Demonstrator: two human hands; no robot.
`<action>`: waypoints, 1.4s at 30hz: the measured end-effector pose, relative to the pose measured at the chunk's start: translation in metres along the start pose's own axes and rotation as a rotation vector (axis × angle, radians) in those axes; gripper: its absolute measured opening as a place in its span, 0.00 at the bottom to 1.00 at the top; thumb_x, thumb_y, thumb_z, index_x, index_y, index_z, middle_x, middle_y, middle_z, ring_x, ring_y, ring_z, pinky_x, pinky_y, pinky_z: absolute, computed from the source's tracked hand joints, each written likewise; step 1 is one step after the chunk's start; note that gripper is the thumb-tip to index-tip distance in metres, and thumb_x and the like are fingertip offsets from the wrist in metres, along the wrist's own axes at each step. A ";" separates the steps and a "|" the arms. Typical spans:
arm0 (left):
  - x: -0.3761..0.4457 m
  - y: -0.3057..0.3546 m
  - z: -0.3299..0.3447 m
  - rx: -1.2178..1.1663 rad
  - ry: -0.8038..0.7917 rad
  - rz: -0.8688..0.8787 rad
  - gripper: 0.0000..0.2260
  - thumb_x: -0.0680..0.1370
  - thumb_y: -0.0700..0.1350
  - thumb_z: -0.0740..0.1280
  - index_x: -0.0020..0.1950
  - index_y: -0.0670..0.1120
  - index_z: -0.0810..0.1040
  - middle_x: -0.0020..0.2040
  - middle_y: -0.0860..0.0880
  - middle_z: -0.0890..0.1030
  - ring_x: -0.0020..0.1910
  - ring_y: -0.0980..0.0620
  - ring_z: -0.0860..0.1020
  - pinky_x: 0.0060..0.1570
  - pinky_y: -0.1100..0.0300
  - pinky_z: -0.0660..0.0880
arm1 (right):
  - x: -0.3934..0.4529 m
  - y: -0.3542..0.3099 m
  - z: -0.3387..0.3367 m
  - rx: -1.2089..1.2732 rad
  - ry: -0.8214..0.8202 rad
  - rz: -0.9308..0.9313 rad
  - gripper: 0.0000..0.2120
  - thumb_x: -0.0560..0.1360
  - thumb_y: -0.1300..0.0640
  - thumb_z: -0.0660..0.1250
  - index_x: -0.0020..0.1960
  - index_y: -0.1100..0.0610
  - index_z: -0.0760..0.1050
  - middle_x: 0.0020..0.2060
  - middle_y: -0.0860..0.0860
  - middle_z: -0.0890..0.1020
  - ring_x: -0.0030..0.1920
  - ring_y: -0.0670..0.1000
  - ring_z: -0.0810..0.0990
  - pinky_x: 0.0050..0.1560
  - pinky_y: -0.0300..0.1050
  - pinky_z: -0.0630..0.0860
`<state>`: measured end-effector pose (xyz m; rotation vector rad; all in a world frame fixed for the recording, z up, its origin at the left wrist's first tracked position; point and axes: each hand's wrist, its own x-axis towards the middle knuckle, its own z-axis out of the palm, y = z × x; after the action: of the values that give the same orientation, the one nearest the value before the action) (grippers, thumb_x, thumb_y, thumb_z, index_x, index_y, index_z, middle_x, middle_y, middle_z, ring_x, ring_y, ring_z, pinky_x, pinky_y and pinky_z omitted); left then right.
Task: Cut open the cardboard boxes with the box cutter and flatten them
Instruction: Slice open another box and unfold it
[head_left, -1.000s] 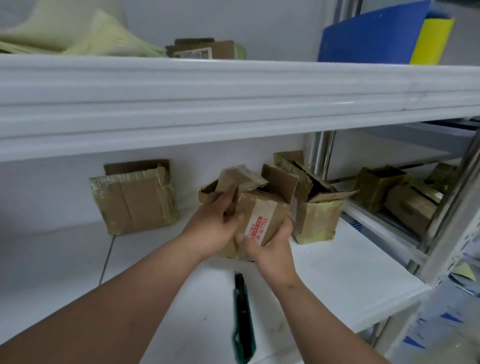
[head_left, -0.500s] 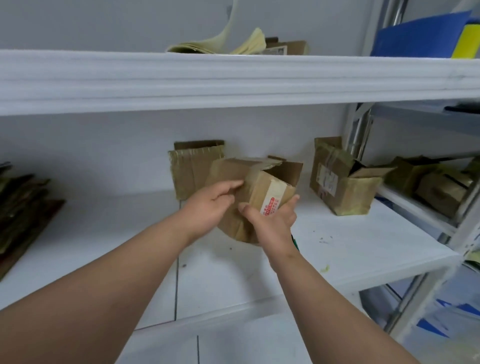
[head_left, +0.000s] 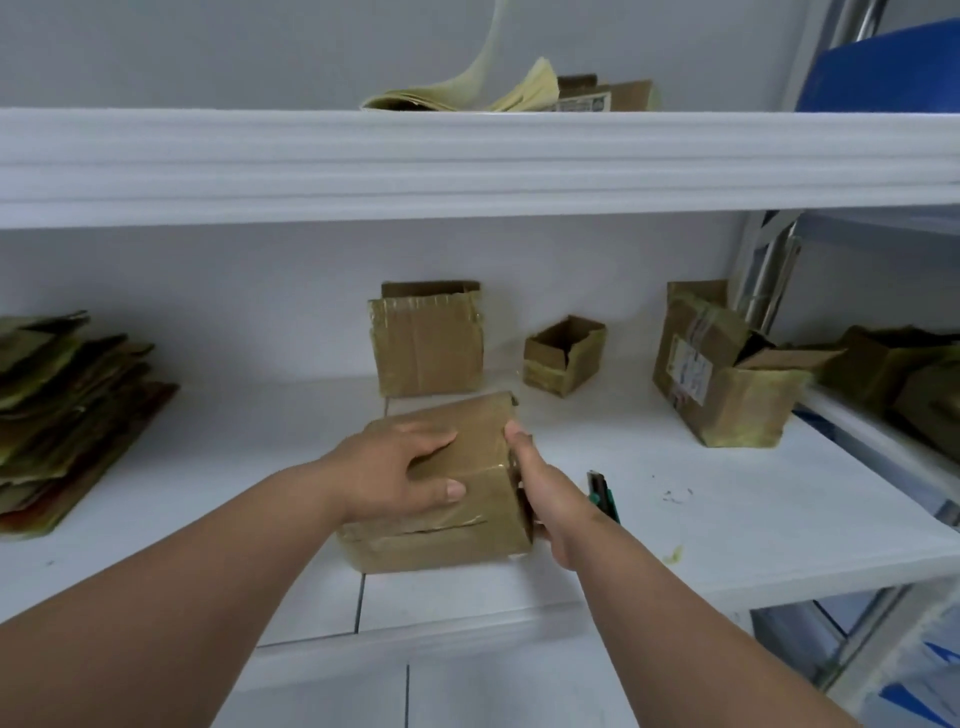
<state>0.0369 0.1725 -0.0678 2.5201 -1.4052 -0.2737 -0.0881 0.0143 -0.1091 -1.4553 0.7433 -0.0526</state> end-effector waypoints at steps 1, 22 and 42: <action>0.006 0.000 0.007 -0.001 0.006 -0.011 0.54 0.55 0.86 0.48 0.77 0.61 0.60 0.77 0.59 0.60 0.76 0.54 0.57 0.75 0.54 0.56 | 0.003 0.000 -0.005 -0.116 0.061 0.020 0.39 0.73 0.24 0.51 0.64 0.53 0.78 0.58 0.53 0.82 0.57 0.53 0.79 0.57 0.47 0.72; 0.076 0.034 0.028 0.207 0.153 -0.254 0.41 0.65 0.80 0.41 0.72 0.67 0.65 0.72 0.57 0.72 0.69 0.50 0.71 0.62 0.54 0.71 | 0.050 0.051 -0.111 -0.821 0.179 -0.146 0.04 0.71 0.60 0.63 0.45 0.55 0.69 0.51 0.56 0.74 0.44 0.55 0.75 0.35 0.43 0.70; 0.090 0.032 0.020 0.179 0.157 -0.281 0.44 0.61 0.81 0.40 0.70 0.66 0.69 0.68 0.56 0.76 0.65 0.50 0.74 0.53 0.57 0.72 | 0.041 0.033 -0.094 -0.443 0.232 -0.661 0.12 0.83 0.53 0.57 0.62 0.46 0.75 0.39 0.44 0.76 0.40 0.48 0.75 0.41 0.45 0.74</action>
<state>0.0518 0.0773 -0.0810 2.8144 -1.0592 0.0037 -0.1145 -0.0817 -0.1508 -2.0978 0.4401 -0.6030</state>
